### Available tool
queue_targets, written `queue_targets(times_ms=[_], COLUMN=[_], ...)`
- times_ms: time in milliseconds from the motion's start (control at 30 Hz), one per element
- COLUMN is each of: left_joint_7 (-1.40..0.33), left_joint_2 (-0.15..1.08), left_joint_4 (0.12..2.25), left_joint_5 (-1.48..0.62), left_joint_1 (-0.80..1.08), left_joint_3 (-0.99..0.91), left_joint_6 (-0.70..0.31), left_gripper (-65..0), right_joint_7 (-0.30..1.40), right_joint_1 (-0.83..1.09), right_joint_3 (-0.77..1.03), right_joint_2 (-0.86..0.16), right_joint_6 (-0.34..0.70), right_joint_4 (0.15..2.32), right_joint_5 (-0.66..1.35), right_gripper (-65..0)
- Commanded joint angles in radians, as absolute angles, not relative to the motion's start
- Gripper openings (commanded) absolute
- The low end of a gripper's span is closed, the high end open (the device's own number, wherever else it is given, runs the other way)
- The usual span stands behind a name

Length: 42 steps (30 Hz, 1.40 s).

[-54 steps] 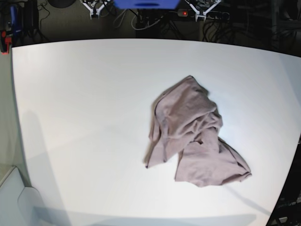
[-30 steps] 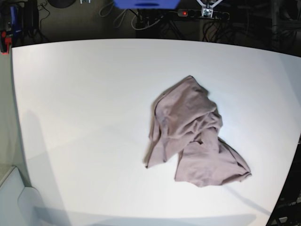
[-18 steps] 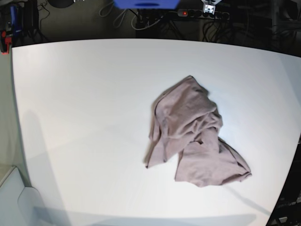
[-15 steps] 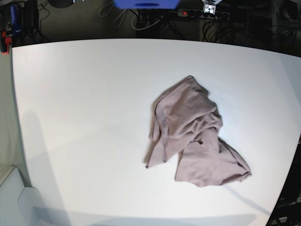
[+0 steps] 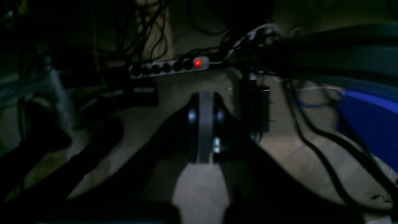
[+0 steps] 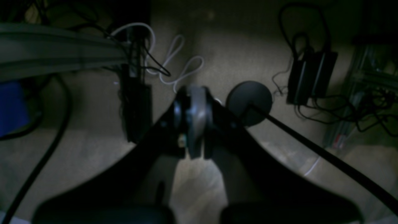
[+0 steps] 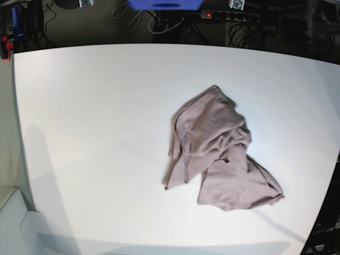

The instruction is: Layout the t-shirt on the table in an organized manner, then fold the t-shirt properly

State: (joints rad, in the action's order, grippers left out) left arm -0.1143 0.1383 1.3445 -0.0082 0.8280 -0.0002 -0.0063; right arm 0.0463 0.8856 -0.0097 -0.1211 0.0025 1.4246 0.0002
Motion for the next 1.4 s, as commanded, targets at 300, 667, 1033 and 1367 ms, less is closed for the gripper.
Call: queue_targets(times_ms=[300,667,1033,1367], left_joint_7=[-0.344,-0.427,-0.424,-0.421], left_joint_2=[0.150,0.183,0.183,0.174], left_joint_4=[1.667,1.868,2.003,2.026], left_joint_5=[-0.065,-0.170,-0.170,-0.171], left_joint_1=[0.918,1.000,1.040,0.966], left_joint_3=[-0.133,-0.188,-0.191,-0.248], left_joint_6=[-0.001,-0.002,-0.001,-0.002], left_gripper=[-64.8,-64.8,-64.8,-64.8], right_joint_7=[0.045,0.150,0.145,0.142], right_joint_1=[1.026,1.099,1.127,1.056], right_joint_3=[-0.001,0.001,-0.005,-0.005], right_joint_2=[-0.127,-0.156,-0.153,-0.150], right_joint_6=[0.005,0.005,0.005,0.005], right_joint_4=[1.685,1.876,2.026,2.040], right_joint_5=[0.001,0.001,0.001,0.002], right_gripper=[-65.0,-65.0,-65.0,-65.0])
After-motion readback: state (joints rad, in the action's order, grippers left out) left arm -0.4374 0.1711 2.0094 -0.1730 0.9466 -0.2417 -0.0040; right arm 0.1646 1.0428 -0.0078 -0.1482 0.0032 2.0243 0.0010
